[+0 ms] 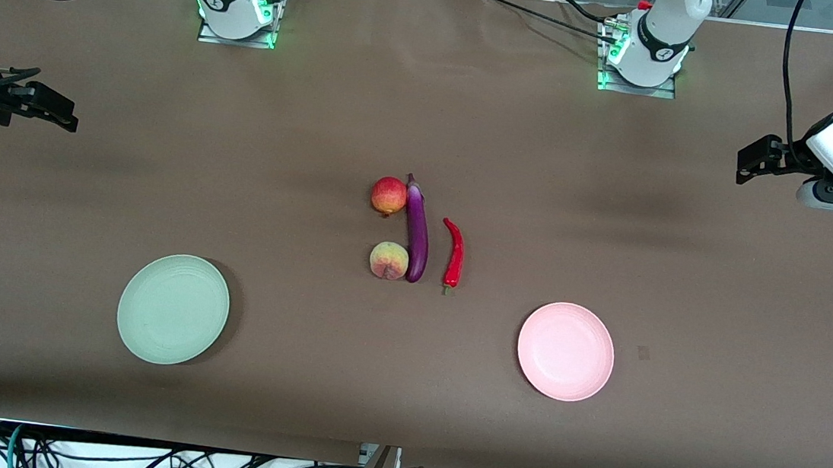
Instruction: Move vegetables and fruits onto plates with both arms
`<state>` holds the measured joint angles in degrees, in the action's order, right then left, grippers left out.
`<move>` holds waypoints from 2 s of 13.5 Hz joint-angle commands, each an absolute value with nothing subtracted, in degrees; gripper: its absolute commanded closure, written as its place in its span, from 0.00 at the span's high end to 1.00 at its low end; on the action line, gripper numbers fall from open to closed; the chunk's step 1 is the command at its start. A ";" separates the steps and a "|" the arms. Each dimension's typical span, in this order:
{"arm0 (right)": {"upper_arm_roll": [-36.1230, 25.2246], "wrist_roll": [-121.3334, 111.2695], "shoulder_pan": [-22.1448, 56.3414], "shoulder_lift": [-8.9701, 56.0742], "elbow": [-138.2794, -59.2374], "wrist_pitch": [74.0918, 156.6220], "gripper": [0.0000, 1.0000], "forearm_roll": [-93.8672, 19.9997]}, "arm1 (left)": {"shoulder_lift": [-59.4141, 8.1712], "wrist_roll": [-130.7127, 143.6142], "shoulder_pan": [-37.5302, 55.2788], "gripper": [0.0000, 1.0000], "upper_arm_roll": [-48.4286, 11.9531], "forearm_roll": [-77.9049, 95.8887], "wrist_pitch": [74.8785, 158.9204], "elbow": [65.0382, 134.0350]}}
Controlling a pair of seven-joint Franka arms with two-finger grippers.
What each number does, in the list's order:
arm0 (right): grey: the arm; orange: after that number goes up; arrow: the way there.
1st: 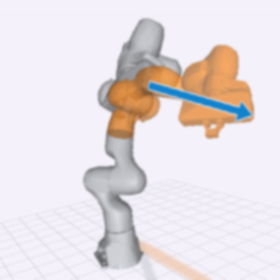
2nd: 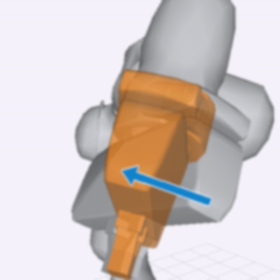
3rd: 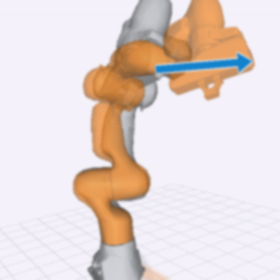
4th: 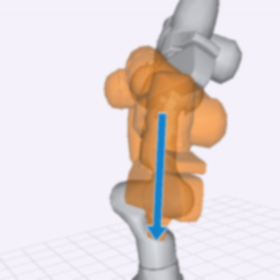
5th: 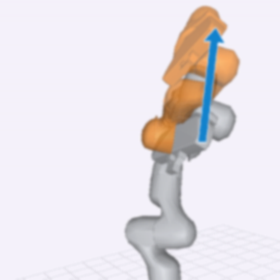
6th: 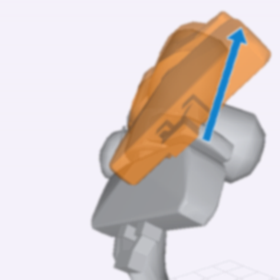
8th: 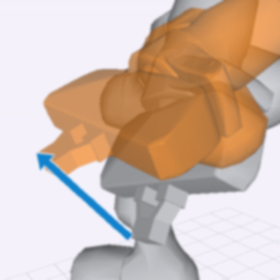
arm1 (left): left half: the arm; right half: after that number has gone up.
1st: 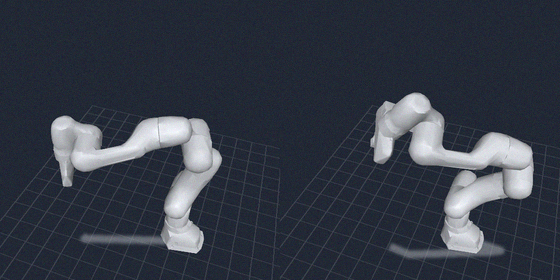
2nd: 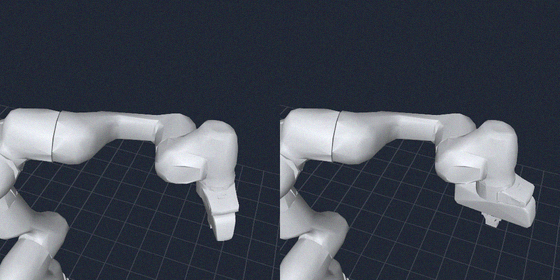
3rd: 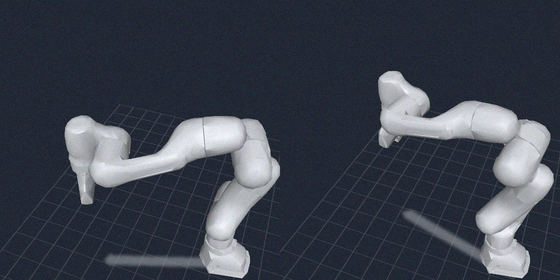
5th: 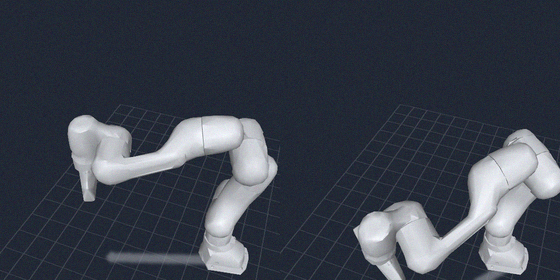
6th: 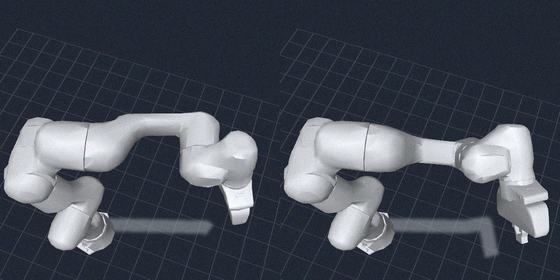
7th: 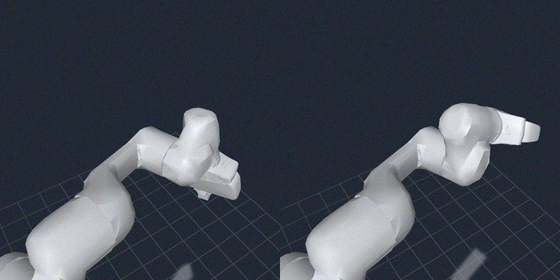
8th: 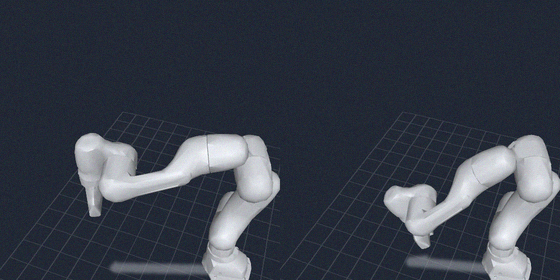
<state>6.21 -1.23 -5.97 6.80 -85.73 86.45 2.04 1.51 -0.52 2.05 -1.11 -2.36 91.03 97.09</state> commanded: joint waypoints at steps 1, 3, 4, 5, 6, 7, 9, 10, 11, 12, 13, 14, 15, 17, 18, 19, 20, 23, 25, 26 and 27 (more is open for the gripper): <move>6.50 -1.76 -6.59 6.68 -85.69 86.66 1.00 1.41 | 0.35 -1.76 1.85 1.00 -1.05 -1.32 89.47 94.92; 6.50 -1.85 -6.77 6.68 -85.69 86.66 1.00 1.32 | 0.35 -1.76 1.93 1.00 -1.05 -1.32 88.08 94.92; 6.50 -1.85 -6.77 6.68 -85.69 86.66 1.00 1.32 | 0.35 -1.76 2.11 1.00 -1.05 -1.23 87.11 94.92; 6.50 -1.93 -6.94 6.77 -85.69 86.66 1.00 1.32 | 0.35 -1.76 2.20 1.00 -1.14 -1.06 86.32 95.01; 6.50 -2.02 -6.94 6.94 -85.69 86.75 1.00 1.32 | 0.26 -1.67 2.28 1.00 -1.14 -0.71 85.96 95.01; 6.50 -1.93 -7.03 7.20 -85.69 86.75 1.00 1.23 | 0.09 -1.84 2.37 1.00 -1.14 -0.70 85.87 95.10; 6.59 -1.85 -6.94 7.56 -85.69 86.84 1.00 1.06 | -0.26 -1.85 2.46 1.00 -1.14 -0.27 85.87 95.10; 6.68 -1.93 -6.68 8.25 -85.69 87.18 1.00 1.14 | -0.87 -1.85 2.46 1.00 -1.14 0.17 85.96 94.92; 6.77 -1.85 -6.59 9.31 -85.78 87.19 1.00 1.14 | -1.23 -1.85 2.55 1.00 -1.14 0.44 86.04 94.83; 6.77 -1.85 -6.68 9.75 -85.78 87.27 1.00 0.97 | -1.40 -1.85 2.64 1.00 -1.14 0.70 86.04 94.92; 6.77 -1.76 -6.68 10.80 -85.78 87.10 1.00 0.79 | -1.84 -1.85 2.72 1.00 -1.49 1.49 86.04 95.10; 6.77 -1.76 -6.59 10.81 -85.78 87.19 1.00 0.53 | -2.98 -1.85 2.99 1.00 -2.10 1.49 86.31 94.92; 6.77 -1.32 -6.50 10.81 -85.78 87.19 1.00 0.53 | -4.03 -1.76 3.08 1.00 -2.20 1.41 86.92 94.75; 6.77 -1.76 -6.50 11.07 -85.78 87.19 1.00 0.26 | -8.15 -0.80 4.12 1.00 -2.46 2.19 89.63 92.66; 6.77 -1.76 -6.50 11.25 -85.78 87.10 1.00 0.18 | -11.39 -0.62 5.87 1.00 -2.63 2.63 91.21 90.72; 6.77 -1.76 -6.42 11.60 -85.78 87.19 1.00 0.18 | -14.47 0.43 7.28 1.00 -2.64 2.46 93.06 88.44; 6.85 -1.76 -6.42 12.21 -85.69 87.27 1.00 0.09 | -17.37 2.35 8.69 1.00 -2.64 2.63 94.64 86.33; 7.03 -1.06 -6.33 13.18 -85.69 87.63 1.00 -4.12 | -24.94 10.51 13.07 1.00 -2.72 3.60 101.30 83.76; 7.12 -0.71 -5.72 14.15 -85.69 88.93 1.00 -4.66 | -28.11 19.65 14.85 1.00 -2.72 5.27 109.30 83.67; 7.12 -0.09 -5.19 14.59 -85.78 90.25 1.00 -4.75 | -29.60 21.60 16.42 1.00 -2.72 5.36 112.64 83.76; 7.12 1.91 -3.97 15.37 -85.78 90.87 1.00 -4.75 | -31.53 22.75 18.26 1.00 -2.72 5.45 114.94 83.93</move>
